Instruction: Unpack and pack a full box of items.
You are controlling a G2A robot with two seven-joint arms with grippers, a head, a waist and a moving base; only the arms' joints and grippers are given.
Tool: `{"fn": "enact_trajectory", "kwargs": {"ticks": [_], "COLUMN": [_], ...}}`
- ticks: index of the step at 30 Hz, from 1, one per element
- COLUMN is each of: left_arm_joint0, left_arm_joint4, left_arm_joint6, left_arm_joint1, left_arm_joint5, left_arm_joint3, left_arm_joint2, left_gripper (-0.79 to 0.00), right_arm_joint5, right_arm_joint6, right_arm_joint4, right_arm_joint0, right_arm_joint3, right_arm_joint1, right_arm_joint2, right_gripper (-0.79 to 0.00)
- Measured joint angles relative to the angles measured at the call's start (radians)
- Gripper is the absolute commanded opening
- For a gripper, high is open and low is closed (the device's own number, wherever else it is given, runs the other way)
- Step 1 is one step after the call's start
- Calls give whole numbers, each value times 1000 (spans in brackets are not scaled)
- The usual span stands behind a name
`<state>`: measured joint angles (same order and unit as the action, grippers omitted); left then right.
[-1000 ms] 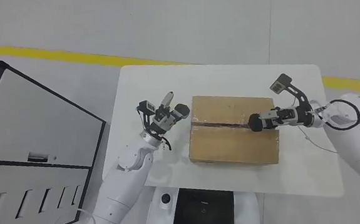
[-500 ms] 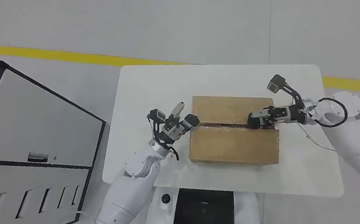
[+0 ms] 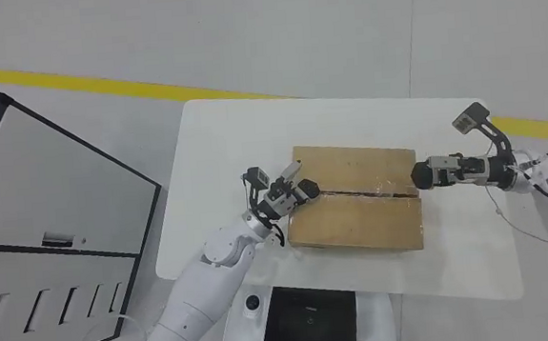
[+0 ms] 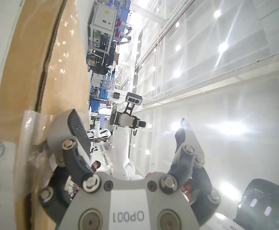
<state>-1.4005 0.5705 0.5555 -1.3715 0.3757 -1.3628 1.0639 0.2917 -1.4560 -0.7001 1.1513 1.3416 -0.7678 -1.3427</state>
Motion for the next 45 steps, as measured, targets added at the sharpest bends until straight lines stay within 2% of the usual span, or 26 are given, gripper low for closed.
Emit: {"fn": "enact_trajectory", "kwargs": {"ticks": [3,7,12,19,25,32,38,45], "left_arm_joint0": [-4,-14,-34,-49,-32,-6,10,45], "left_arm_joint4": [2,6,4,2,7,14,27,20], "left_arm_joint6": [0,-2,-8,-15,-5,4,16,23], "left_arm_joint1": [-1,1,5,8,6,1,-5,-21], "left_arm_joint5": [5,10,16,7,-3,-7,-12,-25], "left_arm_joint3": [0,-11,-32,-47,-33,-9,1,8], "left_arm_joint2": [-2,5,20,31,23,10,-11,-75], "left_gripper": [0,0,0,0,0,0,0,0], "right_arm_joint5": [8,4,17,14,22,8,17,18], "right_arm_joint6": [10,42,76,76,58,48,91,60], "right_arm_joint4": [-16,33,89,166,195,218,160,90], "right_arm_joint0": [18,0,-52,-110,-104,-34,57,96], "right_arm_joint3": [63,103,55,-46,-96,-82,1,10], "right_arm_joint1": [-6,-30,-65,-83,-60,-16,5,17], "right_arm_joint2": [13,117,249,300,218,66,-52,-138], "right_gripper": [0,0,0,0,0,0,0,0]}}
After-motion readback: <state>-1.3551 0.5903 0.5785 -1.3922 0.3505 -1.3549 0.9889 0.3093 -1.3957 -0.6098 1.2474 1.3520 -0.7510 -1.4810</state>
